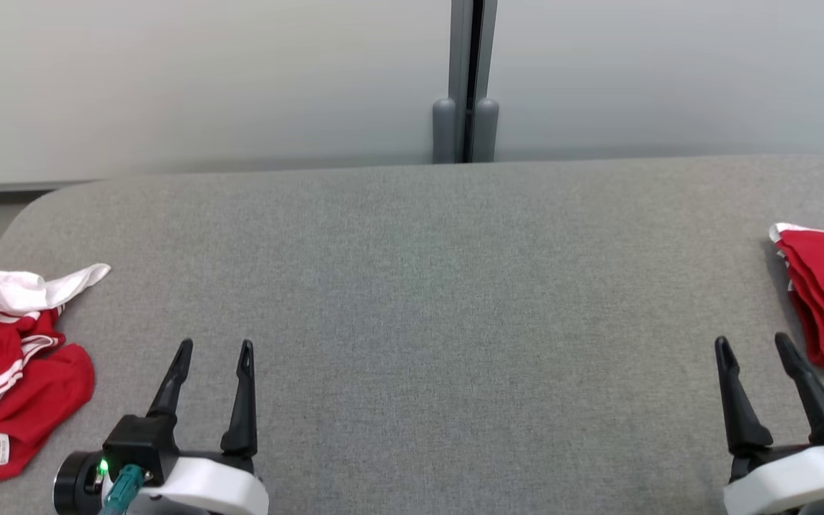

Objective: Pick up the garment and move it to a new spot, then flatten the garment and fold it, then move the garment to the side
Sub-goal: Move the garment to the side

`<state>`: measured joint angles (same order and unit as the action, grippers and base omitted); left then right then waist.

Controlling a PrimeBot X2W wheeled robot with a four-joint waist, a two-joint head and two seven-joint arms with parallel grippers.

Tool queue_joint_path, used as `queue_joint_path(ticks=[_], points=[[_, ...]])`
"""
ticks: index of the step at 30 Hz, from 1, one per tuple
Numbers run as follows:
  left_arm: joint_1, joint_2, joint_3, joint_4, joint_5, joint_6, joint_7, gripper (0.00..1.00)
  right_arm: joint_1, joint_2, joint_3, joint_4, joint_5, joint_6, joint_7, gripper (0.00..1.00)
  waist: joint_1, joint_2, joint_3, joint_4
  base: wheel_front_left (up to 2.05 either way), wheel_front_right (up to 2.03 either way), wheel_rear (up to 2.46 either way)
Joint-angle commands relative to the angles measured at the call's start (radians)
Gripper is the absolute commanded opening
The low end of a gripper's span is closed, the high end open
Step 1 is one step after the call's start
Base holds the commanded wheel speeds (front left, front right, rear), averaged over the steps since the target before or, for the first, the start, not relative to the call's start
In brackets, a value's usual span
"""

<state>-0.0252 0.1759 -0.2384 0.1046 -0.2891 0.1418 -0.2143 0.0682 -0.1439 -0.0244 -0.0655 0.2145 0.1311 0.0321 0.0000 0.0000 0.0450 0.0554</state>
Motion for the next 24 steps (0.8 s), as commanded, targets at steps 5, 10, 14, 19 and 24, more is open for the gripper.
queue_joint_path(ticks=[5, 10, 14, 19, 24], points=[[0.050, 0.020, 0.002, -0.005, -0.013, 0.006, 0.019, 1.00, 0.055, 0.020, -0.010, -0.022, 0.004, -0.001, 0.025, 1.00, 0.0000, 0.0000, -0.062, -0.016, 0.00, 0.00, 0.00], [0.076, 0.029, 0.006, -0.019, -0.018, 0.013, 0.035, 1.00, 0.069, 0.031, -0.006, -0.032, 0.008, -0.001, 0.038, 1.00, 0.0000, 0.0000, -0.077, -0.023, 0.00, 0.00, 0.00], [0.078, 0.039, 0.005, -0.030, -0.020, 0.019, 0.049, 1.00, 0.069, 0.035, -0.008, -0.037, 0.001, -0.001, 0.041, 1.00, 0.0000, 0.0000, -0.080, -0.017, 0.00, 0.00, 0.00], [0.072, 0.040, 0.003, -0.033, -0.023, 0.023, 0.050, 1.00, 0.060, 0.033, -0.007, -0.037, -0.004, -0.001, 0.044, 1.00, 0.0000, 0.0000, -0.074, -0.015, 0.00, 0.00, 0.00], [0.067, 0.042, 0.000, -0.029, -0.029, 0.022, 0.045, 1.00, 0.060, 0.037, -0.011, -0.035, -0.007, -0.001, 0.045, 1.00, 0.0000, 0.0000, -0.074, -0.010, 0.00, 0.00, 0.00]])
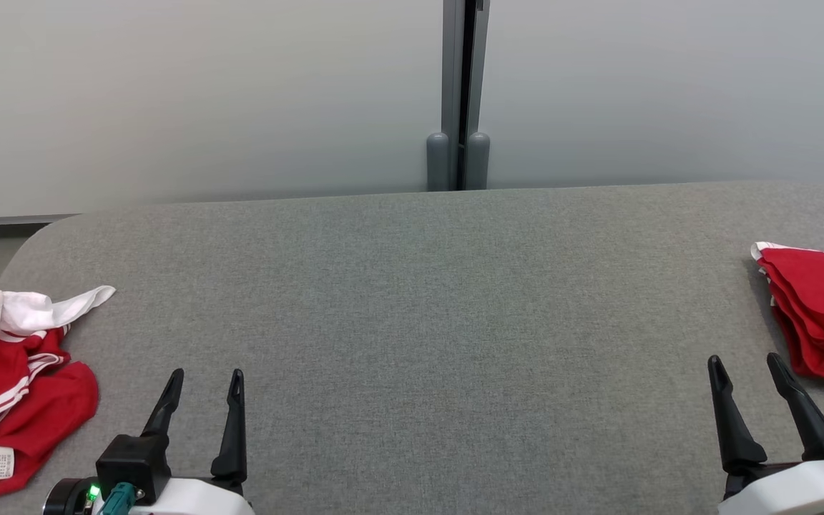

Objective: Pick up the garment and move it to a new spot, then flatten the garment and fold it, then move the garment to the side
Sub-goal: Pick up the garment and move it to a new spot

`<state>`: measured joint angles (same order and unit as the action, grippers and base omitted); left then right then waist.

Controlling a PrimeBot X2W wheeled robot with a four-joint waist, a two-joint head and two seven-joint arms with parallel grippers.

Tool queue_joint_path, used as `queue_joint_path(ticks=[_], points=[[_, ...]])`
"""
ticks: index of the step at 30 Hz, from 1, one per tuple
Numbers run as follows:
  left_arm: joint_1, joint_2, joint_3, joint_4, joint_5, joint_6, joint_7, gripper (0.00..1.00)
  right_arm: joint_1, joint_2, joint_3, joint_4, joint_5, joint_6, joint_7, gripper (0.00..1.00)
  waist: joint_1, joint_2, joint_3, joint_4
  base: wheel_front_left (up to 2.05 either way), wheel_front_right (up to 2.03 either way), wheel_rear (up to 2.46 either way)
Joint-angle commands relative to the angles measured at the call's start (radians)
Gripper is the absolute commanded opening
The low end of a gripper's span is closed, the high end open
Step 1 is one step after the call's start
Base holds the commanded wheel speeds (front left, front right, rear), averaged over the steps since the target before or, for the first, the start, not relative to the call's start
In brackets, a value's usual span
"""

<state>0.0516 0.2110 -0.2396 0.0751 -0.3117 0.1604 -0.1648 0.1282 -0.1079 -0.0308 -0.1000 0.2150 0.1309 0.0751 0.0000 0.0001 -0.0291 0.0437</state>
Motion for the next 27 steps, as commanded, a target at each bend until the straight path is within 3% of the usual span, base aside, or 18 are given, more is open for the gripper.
queue_joint_path(ticks=[1, 14, 27], points=[[-0.012, 0.006, 0.001, 0.001, -0.008, 0.003, -0.005, 1.00, 0.002, 0.002, -0.006, 0.000, -0.009, 0.000, 0.001, 1.00, 0.0000, -0.0001, 0.000, 0.004, 0.00, 0.00, 0.00], [-0.059, 0.004, -0.006, 0.014, -0.019, -0.009, -0.018, 1.00, 0.013, 0.013, -0.018, -0.009, -0.017, 0.000, 0.002, 1.00, 0.0000, -0.0001, 0.006, 0.061, 0.00, 0.00, 0.00], [-0.171, -0.023, 0.003, 0.049, -0.054, -0.050, -0.067, 1.00, 0.007, -0.003, -0.011, -0.092, -0.039, 0.000, 0.037, 1.00, 0.0000, -0.0001, 0.048, 0.331, 0.00, 0.00, 0.00]])
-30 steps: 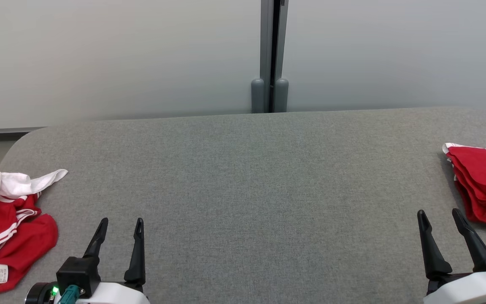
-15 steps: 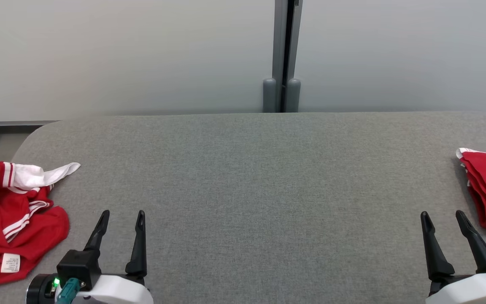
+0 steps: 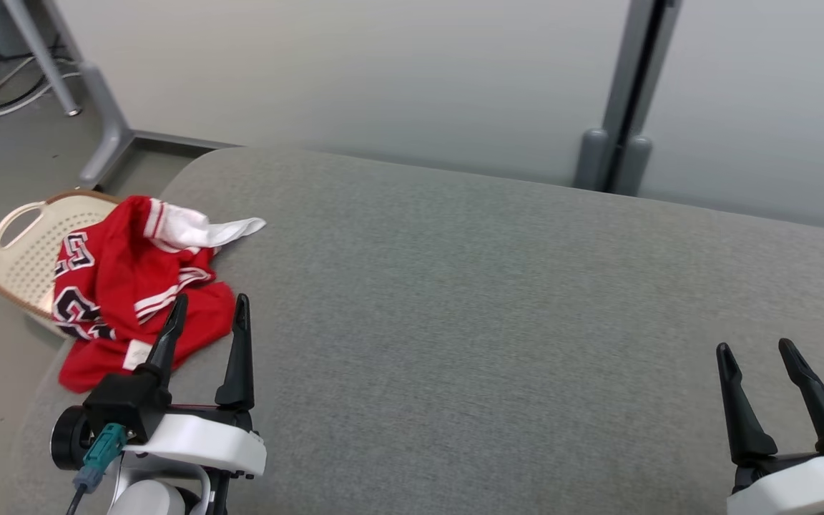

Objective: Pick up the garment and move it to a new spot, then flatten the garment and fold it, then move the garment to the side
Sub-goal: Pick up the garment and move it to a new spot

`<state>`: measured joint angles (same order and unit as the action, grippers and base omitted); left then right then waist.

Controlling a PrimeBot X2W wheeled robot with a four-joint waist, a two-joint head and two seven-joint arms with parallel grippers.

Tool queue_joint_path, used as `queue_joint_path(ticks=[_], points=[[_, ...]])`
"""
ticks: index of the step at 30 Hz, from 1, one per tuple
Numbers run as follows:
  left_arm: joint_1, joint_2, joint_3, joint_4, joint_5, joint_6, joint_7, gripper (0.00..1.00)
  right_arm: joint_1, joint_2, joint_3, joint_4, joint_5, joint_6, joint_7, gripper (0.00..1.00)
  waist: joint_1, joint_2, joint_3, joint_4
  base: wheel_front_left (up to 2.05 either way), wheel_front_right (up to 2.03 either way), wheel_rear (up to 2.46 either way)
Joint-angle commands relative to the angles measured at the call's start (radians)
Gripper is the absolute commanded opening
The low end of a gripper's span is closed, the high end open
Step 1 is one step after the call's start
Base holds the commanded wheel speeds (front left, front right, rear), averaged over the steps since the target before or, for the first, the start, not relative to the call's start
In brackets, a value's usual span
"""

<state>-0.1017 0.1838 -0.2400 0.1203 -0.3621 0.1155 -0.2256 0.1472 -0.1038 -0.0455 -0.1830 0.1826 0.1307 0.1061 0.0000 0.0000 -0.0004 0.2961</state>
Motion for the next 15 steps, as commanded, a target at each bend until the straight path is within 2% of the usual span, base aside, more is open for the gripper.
queue_joint_path(ticks=[1, 9, 15], points=[[-0.021, 0.003, 0.002, 0.009, -0.007, -0.011, -0.009, 1.00, -0.014, -0.009, 0.005, -0.014, -0.008, 0.000, 0.009, 1.00, 0.0000, 0.0000, 0.022, 0.102, 0.00, 0.00, 0.00], [-0.036, 0.008, 0.009, 0.038, -0.005, -0.030, -0.029, 1.00, -0.035, -0.026, 0.025, -0.025, -0.005, 0.000, 0.025, 1.00, 0.0000, 0.0000, 0.027, 0.223, 0.00, 0.00, 0.00], [-0.024, 0.007, 0.030, 0.035, -0.003, -0.023, -0.036, 1.00, -0.057, -0.037, 0.049, -0.021, -0.008, 0.000, 0.037, 1.00, 0.0000, 0.0000, 0.043, 0.238, 0.00, 0.00, 0.00]])
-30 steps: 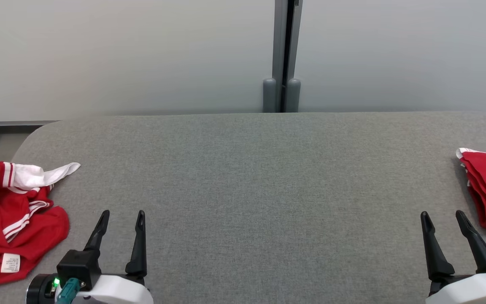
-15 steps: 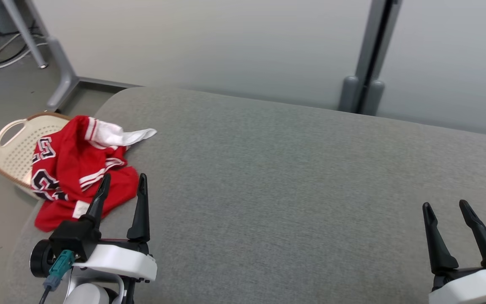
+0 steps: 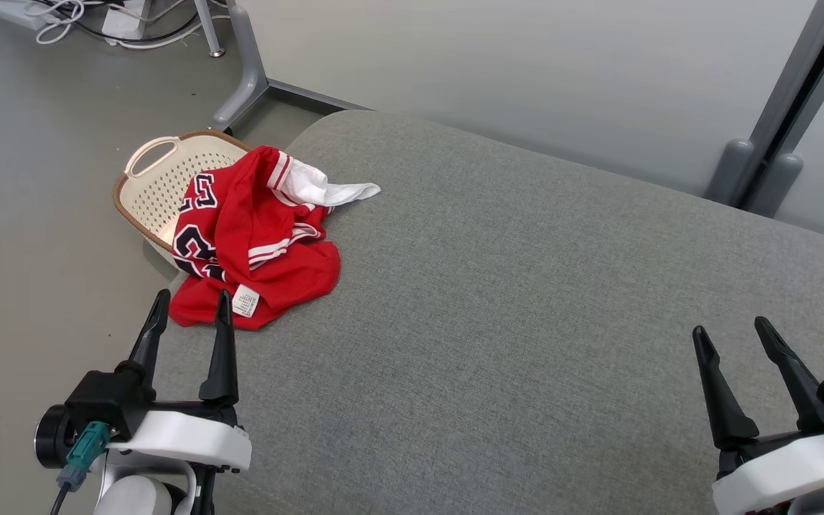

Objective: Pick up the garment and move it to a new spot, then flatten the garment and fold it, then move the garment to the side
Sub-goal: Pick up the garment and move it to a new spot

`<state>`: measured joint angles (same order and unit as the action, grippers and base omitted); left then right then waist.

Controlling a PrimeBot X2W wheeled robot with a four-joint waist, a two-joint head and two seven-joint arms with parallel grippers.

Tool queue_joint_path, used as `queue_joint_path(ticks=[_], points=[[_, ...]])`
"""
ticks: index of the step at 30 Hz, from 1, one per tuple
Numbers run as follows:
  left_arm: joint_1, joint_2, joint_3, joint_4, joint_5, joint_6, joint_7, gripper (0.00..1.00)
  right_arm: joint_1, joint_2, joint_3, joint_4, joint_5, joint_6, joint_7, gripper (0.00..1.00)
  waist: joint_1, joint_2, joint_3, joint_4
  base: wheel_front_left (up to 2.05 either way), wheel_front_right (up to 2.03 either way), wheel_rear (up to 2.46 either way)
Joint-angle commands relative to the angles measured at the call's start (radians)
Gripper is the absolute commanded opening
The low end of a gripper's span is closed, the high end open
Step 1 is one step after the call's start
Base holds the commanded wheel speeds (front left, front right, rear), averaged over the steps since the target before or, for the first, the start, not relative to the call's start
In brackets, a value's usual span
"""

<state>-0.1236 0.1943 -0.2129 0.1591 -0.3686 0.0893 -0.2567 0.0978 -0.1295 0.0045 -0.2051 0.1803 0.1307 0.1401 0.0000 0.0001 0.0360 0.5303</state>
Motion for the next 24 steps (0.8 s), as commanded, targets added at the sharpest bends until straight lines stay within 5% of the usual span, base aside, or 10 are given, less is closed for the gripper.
queue_joint_path(ticks=[1, 15, 24], points=[[-0.003, -0.004, 0.005, -0.005, 0.005, 0.004, -0.006, 1.00, -0.013, -0.014, 0.002, 0.002, -0.005, 0.000, 0.005, 1.00, 0.0000, -0.0001, 0.008, 0.004, 0.00, 0.00, 0.00], [-0.062, -0.040, 0.013, 0.033, 0.028, -0.007, -0.009, 1.00, -0.037, -0.050, -0.003, -0.022, -0.009, 0.000, 0.033, 1.00, 0.0000, -0.0001, 0.056, 0.006, 0.00, 0.00, 0.00], [-0.255, -0.094, 0.079, 0.207, 0.009, -0.037, -0.008, 1.00, -0.107, -0.131, -0.017, -0.135, -0.010, 0.000, 0.108, 1.00, 0.0000, -0.0001, 0.254, -0.072, 0.00, 0.00, 0.00]])
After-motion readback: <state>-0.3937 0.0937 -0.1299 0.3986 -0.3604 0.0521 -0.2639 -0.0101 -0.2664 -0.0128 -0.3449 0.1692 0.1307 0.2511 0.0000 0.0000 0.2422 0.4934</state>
